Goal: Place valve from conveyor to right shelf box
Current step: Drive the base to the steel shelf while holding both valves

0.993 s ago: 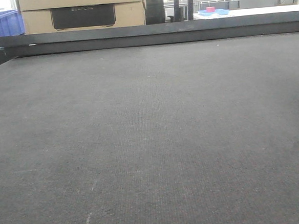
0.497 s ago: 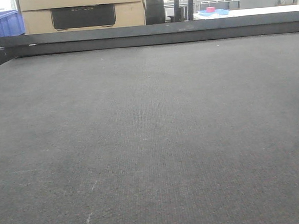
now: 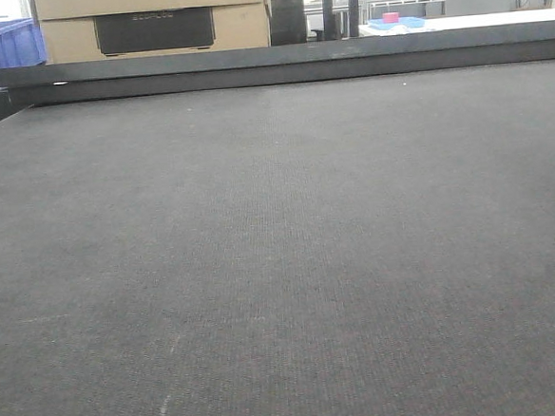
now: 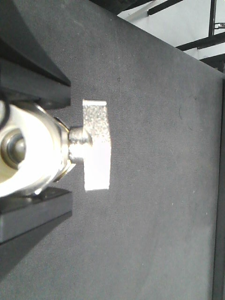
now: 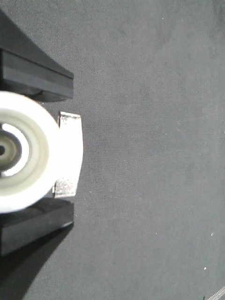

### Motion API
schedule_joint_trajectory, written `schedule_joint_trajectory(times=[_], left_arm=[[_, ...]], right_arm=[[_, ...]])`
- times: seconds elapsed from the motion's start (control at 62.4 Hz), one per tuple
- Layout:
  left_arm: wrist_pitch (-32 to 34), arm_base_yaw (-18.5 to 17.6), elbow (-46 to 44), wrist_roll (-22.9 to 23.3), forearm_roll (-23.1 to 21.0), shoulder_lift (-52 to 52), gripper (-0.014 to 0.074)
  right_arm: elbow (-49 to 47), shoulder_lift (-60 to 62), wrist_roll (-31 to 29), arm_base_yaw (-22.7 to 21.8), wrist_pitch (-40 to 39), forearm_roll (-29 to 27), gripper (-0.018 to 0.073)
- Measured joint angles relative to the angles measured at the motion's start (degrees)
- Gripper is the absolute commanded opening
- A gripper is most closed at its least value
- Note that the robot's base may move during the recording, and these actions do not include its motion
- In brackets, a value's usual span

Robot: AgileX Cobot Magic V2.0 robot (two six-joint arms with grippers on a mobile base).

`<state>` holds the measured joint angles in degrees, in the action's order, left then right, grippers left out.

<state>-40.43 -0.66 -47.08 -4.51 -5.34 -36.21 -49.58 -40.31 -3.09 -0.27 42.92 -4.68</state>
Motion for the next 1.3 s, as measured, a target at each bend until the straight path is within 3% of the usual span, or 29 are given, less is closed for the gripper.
schedule_joint_trajectory(times=[1.298], left_arm=[[0.0,0.0,0.1,0.0,0.0,0.1,-0.0111]], right_arm=[[0.0,0.0,0.0,0.0,-0.5,-0.2,-0.0162]])
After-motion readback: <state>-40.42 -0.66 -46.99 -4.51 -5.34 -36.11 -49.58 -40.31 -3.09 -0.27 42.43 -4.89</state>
